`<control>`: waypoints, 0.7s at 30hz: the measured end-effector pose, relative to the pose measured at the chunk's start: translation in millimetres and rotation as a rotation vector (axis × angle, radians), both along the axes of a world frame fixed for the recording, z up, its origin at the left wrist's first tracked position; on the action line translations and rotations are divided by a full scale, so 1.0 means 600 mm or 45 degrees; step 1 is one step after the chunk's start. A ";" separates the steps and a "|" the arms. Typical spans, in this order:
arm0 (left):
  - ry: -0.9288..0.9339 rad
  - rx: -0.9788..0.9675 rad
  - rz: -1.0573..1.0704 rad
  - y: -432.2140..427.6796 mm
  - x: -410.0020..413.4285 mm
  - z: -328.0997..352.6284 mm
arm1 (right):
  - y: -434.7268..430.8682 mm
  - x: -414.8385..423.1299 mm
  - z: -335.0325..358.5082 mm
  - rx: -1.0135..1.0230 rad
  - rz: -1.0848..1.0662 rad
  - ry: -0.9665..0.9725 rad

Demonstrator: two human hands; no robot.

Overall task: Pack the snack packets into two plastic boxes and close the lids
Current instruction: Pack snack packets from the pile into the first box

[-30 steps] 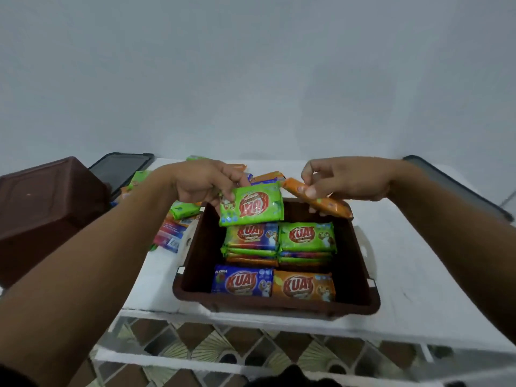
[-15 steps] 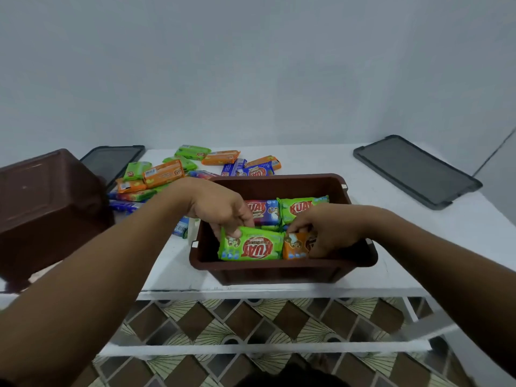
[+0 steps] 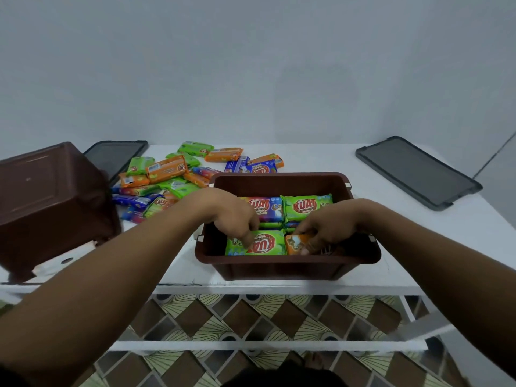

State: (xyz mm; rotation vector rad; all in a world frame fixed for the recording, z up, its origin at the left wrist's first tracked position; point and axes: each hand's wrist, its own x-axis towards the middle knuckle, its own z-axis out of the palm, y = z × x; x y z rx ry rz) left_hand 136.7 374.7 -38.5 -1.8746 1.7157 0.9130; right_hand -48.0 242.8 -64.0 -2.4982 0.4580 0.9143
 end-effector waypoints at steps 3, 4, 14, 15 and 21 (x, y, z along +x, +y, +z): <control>-0.015 0.061 -0.035 -0.010 -0.005 -0.012 | 0.001 0.004 0.001 0.025 0.011 0.080; -0.007 0.088 -0.048 -0.013 -0.006 -0.015 | 0.002 0.005 0.002 0.039 0.008 0.095; 0.109 0.158 -0.123 -0.016 -0.008 -0.015 | 0.006 -0.001 -0.003 0.020 0.041 0.067; 0.122 0.148 -0.113 -0.016 -0.007 -0.015 | 0.007 -0.001 -0.003 0.024 0.044 0.063; 0.161 0.158 -0.067 -0.027 -0.002 -0.012 | -0.003 0.004 0.005 0.002 0.100 0.044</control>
